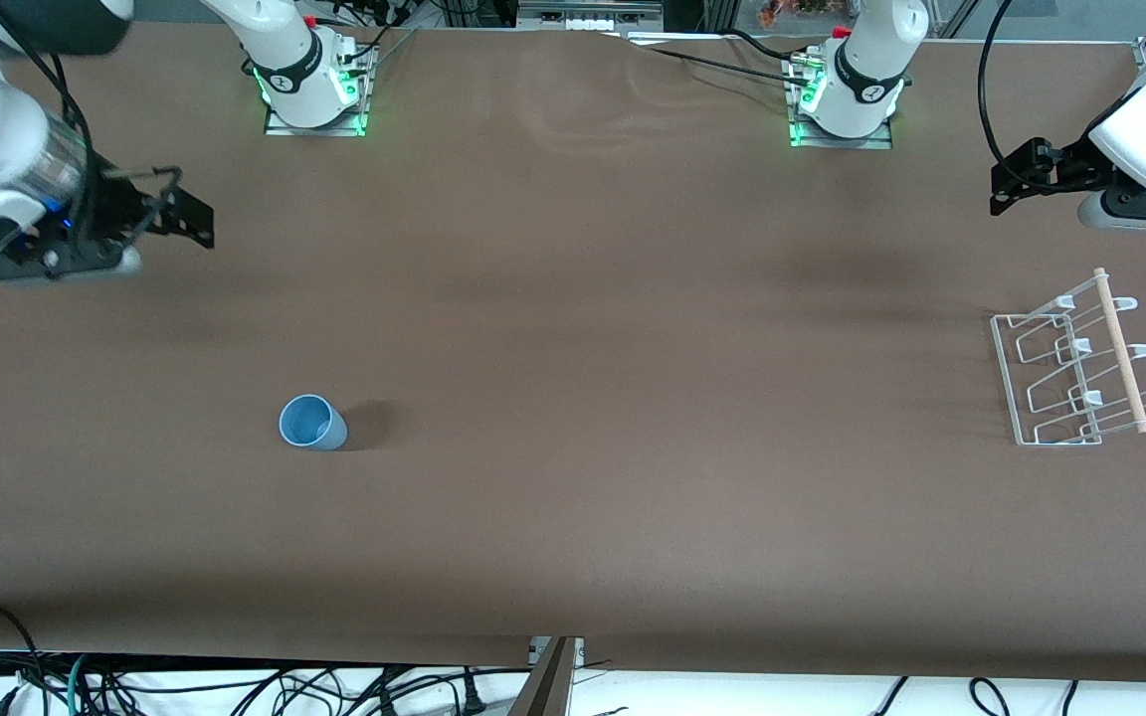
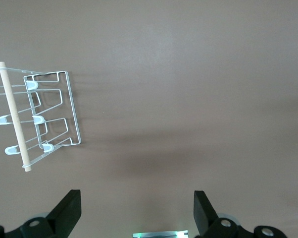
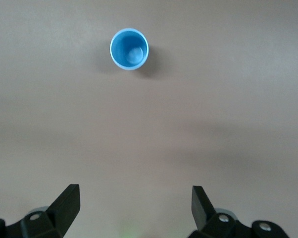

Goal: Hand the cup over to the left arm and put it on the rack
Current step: 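Reach the right gripper down to the blue cup and grasp it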

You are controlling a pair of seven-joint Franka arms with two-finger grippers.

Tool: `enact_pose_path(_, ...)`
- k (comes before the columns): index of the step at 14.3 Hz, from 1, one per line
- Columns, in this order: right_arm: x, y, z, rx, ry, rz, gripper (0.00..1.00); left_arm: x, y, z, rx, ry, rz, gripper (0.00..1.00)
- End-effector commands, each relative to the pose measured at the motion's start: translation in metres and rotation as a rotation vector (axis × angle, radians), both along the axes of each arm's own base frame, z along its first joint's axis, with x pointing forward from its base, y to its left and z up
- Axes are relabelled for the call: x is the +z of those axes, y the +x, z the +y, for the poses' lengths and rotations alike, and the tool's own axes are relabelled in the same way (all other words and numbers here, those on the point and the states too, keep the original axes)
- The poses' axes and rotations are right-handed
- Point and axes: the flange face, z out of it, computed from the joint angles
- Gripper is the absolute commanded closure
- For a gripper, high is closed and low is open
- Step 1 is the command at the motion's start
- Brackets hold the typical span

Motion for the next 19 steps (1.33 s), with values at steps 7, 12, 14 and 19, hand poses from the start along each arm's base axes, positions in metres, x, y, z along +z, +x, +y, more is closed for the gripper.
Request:
enact_pose_path(7, -0.186, 0.085, 0.007, 0.021, 0.003, -0.005, 0.00, 0.005, -0.005, 0.001, -0.009, -0.013, -0.004, 0.00)
enact_pose_path(12, -0.225, 0.100, 0.003, 0.040, -0.026, -0.032, 0.00, 0.005, -0.005, 0.000, -0.009, -0.014, -0.003, 0.00)
enact_pose_path(14, -0.242, 0.105, 0.003, 0.040, -0.023, -0.032, 0.00, 0.005, -0.005, 0.000, -0.011, -0.013, -0.004, 0.00)
enact_pose_path(19, -0.252, 0.131, 0.006, 0.028, -0.014, -0.058, 0.00, 0.005, -0.005, 0.001, -0.009, -0.013, -0.004, 0.00)
